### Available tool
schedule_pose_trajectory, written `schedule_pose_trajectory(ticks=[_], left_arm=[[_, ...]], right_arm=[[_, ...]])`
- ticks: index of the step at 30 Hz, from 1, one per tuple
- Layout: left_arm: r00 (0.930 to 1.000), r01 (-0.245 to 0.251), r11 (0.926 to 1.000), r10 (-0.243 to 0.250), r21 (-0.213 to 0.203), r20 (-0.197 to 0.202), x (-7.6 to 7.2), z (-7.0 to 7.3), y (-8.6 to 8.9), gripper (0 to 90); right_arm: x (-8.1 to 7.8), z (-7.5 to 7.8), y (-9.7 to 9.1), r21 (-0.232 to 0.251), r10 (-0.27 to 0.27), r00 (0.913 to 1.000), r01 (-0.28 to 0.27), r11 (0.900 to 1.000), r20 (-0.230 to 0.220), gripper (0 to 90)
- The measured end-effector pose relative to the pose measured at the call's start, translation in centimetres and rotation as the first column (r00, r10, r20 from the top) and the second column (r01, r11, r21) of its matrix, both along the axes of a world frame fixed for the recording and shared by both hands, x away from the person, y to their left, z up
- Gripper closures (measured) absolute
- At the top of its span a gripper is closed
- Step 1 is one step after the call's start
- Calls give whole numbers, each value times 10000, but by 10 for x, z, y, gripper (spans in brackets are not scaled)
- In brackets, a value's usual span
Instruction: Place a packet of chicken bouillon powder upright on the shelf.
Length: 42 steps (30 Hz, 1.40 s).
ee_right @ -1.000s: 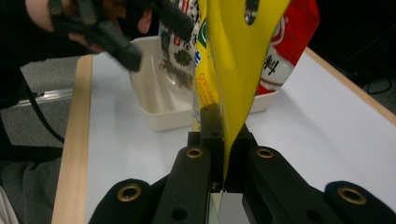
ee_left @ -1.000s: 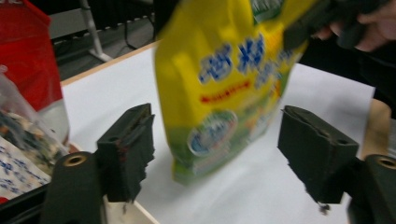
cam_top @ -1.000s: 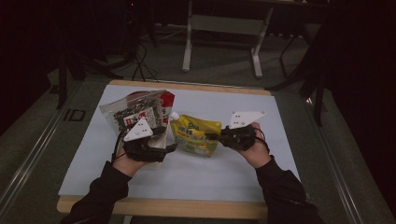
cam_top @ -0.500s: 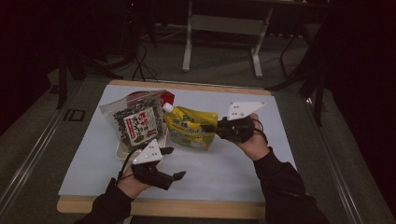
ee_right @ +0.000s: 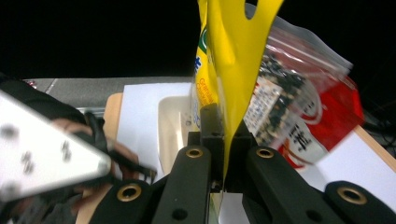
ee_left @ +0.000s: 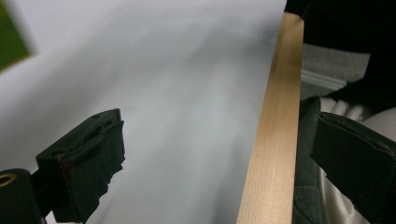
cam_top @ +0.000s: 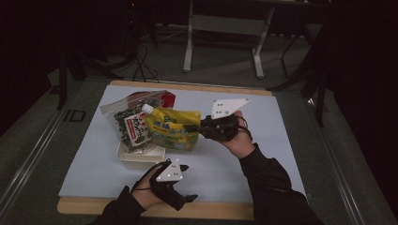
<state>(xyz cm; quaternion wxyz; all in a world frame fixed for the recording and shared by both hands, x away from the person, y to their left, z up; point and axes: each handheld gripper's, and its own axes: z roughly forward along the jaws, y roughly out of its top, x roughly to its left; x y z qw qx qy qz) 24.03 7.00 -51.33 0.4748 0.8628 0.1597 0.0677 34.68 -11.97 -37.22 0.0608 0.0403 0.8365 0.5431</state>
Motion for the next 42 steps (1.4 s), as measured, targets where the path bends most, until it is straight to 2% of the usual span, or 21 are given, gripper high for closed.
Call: schedule_pose_trajectory(ticks=[3, 7, 12, 21, 26, 30, 42], left_arm=[[9997, 204, 9998, -204, -6, -167, 0, -8, -4, 48], [9992, 342, 9994, -341, 50, -187, 0, -16, -6, 48], [9990, 383, 9992, -380, 112, -248, 1, -21, -6, 48], [9985, 520, 9985, -516, 191, -196, 2, -24, -4, 48], [9983, 510, 9985, -504, 189, -277, 1, -25, -4, 48], [9980, 558, 9983, -553, 148, -291, 1, -24, -4, 48], [9979, 554, 9981, -544, 264, -361, 1, -26, -5, 48]], right_arm=[[1, -1, 12, 130, 215, 9998, -215, 9997, -35, 899], [4, -5, 29, 293, 496, 9985, -490, 9984, -225, 899], [4, -11, 51, 128, 769, 9966, -765, 9970, -309, 898], [7, -24, 80, 169, 1328, 9895, -1321, 9911, -576, 898], [6, -31, 92, 63, 1511, 9870, -1510, 9885, -556, 898], [8, -37, 98, 157, 1619, 9835, -1612, 9868, -803, 899], [7, -70, 106, -544, 1691, 9790, -1761, 9829, -1143, 897]])
